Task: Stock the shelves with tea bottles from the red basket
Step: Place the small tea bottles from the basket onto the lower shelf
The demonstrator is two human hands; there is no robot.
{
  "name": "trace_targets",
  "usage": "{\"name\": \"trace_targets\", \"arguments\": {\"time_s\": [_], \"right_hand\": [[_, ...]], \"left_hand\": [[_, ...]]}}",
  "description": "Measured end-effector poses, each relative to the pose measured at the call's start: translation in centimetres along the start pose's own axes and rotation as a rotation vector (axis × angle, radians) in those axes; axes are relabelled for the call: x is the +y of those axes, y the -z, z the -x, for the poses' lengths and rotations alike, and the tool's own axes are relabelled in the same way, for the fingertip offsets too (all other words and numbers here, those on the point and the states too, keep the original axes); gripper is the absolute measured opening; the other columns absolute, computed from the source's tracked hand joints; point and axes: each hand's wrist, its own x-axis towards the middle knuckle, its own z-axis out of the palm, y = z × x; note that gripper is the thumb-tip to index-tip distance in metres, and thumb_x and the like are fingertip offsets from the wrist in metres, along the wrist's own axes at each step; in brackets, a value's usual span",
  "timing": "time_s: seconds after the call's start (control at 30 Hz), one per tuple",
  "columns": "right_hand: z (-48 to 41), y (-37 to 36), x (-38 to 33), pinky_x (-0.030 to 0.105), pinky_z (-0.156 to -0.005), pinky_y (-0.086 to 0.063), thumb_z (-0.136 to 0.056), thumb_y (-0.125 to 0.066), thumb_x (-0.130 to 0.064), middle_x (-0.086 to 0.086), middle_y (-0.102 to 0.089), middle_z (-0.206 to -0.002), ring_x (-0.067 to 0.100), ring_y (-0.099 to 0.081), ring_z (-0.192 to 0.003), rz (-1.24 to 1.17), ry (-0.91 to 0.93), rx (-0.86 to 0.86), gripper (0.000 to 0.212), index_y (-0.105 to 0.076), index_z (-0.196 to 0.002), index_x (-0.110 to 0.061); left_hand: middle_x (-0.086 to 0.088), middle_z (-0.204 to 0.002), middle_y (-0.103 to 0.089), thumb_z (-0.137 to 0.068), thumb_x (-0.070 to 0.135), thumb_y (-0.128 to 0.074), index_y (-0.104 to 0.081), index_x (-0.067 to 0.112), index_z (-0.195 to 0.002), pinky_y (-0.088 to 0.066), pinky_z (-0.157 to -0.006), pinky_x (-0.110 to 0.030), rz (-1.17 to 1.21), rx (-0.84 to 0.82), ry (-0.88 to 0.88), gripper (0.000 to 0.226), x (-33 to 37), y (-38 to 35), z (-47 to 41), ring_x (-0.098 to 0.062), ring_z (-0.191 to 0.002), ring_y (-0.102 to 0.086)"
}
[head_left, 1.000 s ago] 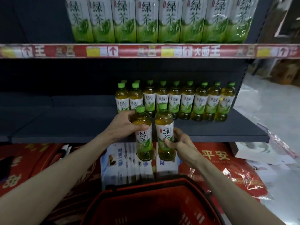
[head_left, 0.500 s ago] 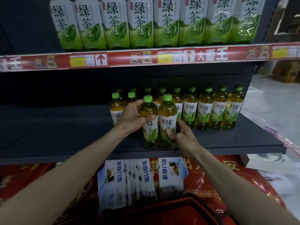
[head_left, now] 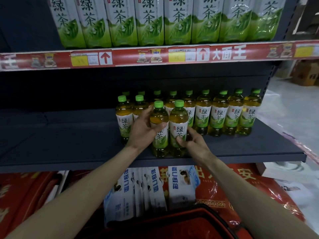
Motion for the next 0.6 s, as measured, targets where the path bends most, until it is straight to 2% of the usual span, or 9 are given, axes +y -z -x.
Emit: {"name": "trace_targets", "arguments": {"time_s": [0.07, 0.17, 0.23, 0.3, 0.4, 0.5, 0.6], "right_hand": [[0.5, 0.0, 0.4, 0.036, -0.108, -0.050, -0.087, -0.082, -0.017, 0.000, -0.059, -0.140, 0.016, -0.057, -0.128, 0.134, -0.001, 0.043, 0.069, -0.049, -0.148, -0.023], [1.5, -0.4, 1.6, 0.025, -0.100, -0.049, -0.082, -0.087, -0.021, -0.006, -0.065, -0.122, 0.011, -0.060, -0.117, 0.319, 0.015, 0.165, 0.065, -0.054, -0.138, -0.017], [1.7, -0.6, 2.3, 0.022, -0.094, -0.049, -0.082, -0.088, -0.024, -0.005, -0.070, -0.117, 0.012, -0.065, -0.113, 0.377, 0.044, 0.236, 0.055, -0.061, -0.130, -0.016], [1.5, -0.7, 2.6, 0.021, -0.094, -0.050, -0.082, -0.088, -0.026, -0.003, -0.073, -0.119, 0.014, -0.067, -0.113, 0.395, 0.050, 0.260, 0.052, -0.065, -0.128, -0.016], [0.7, -0.8, 2.6, 0.023, -0.097, -0.049, -0.084, -0.086, -0.026, 0.001, -0.073, -0.123, 0.016, -0.066, -0.117, 0.412, 0.048, 0.278, 0.051, -0.065, -0.129, -0.015], [-0.3, -0.7, 2.8, 0.023, -0.099, -0.047, -0.085, -0.085, -0.027, 0.004, -0.070, -0.128, 0.019, -0.064, -0.122, 0.436, 0.047, 0.283, 0.053, -0.063, -0.132, -0.014], [-1.6, -0.8, 3.2, 0.021, -0.098, -0.045, -0.086, -0.084, -0.029, 0.006, -0.070, -0.129, 0.021, -0.063, -0.123, 0.448, 0.038, 0.293, 0.055, -0.063, -0.133, -0.014]], "left_hand": [[0.011, -0.134, -0.066, -0.082, 0.018, -0.088, -0.051, 0.020, -0.148, -0.056, -0.100, -0.026, -0.040, 0.079, 0.012, 0.075, -1.3, -0.5, 1.9, -0.001, -0.121, -0.063], [0.006, -0.125, -0.064, -0.072, 0.030, -0.096, -0.053, 0.018, -0.141, -0.054, -0.086, -0.022, -0.153, 0.129, 0.190, 0.082, -4.2, -1.3, 5.0, -0.005, -0.108, -0.062], [0.006, -0.112, -0.068, -0.069, 0.033, -0.098, -0.062, 0.016, -0.129, -0.050, -0.081, -0.016, -0.203, 0.136, 0.280, 0.072, -6.1, -1.8, 6.0, -0.010, -0.103, -0.065], [0.013, -0.098, -0.069, -0.070, 0.033, -0.097, -0.067, 0.021, -0.113, -0.049, -0.079, -0.012, -0.236, 0.164, 0.289, 0.054, -7.1, -2.0, 6.3, -0.010, -0.100, -0.069], [0.019, -0.089, -0.064, -0.074, 0.030, -0.095, -0.074, 0.017, -0.116, -0.045, -0.074, -0.008, -0.274, 0.203, 0.256, 0.049, -7.8, -2.4, 5.6, 0.000, -0.088, -0.064], [0.008, -0.093, -0.065, -0.078, 0.031, -0.092, -0.074, 0.013, -0.124, -0.043, -0.073, -0.012, -0.361, 0.217, 0.219, 0.053, -8.2, -2.7, 4.5, -0.009, -0.088, -0.065], [0.004, -0.092, -0.067, -0.079, 0.031, -0.091, -0.075, 0.012, -0.123, -0.045, -0.079, -0.021, -0.383, 0.240, 0.223, 0.051, -8.9, -2.9, 3.2, -0.014, -0.089, -0.066]]}}
